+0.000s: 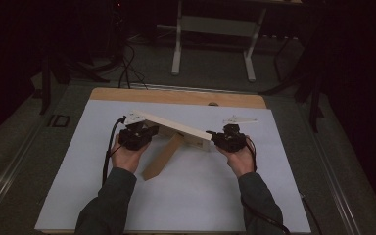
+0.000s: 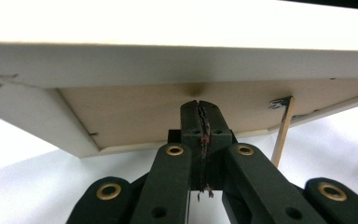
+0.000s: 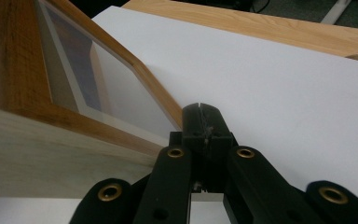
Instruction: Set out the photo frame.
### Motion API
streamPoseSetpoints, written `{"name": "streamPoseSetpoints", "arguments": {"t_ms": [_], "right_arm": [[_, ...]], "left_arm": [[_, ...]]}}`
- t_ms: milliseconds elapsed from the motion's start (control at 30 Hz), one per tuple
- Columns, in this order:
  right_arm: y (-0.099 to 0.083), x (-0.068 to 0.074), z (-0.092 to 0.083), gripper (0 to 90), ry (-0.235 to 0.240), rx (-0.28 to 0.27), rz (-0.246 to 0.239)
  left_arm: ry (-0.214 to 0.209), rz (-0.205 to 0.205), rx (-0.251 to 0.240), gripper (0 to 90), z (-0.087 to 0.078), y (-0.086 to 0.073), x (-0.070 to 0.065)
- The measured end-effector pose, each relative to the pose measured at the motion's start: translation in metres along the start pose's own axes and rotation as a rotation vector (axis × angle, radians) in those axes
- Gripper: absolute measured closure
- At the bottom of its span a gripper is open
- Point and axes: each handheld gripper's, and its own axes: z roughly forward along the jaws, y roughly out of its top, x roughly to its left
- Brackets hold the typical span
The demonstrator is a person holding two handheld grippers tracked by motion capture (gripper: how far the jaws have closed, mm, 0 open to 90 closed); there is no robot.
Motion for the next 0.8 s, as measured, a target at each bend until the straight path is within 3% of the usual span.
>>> {"name": "streamPoseSetpoints", "arguments": {"t_ms": [800], "right_arm": [[0.0013,0.0058,-0.0044,89.9,0.015,0.022,-0.041]], "left_arm": [[0.002,0.028,0.016,90.0,0.0052,0.0036,-0.01]]}}
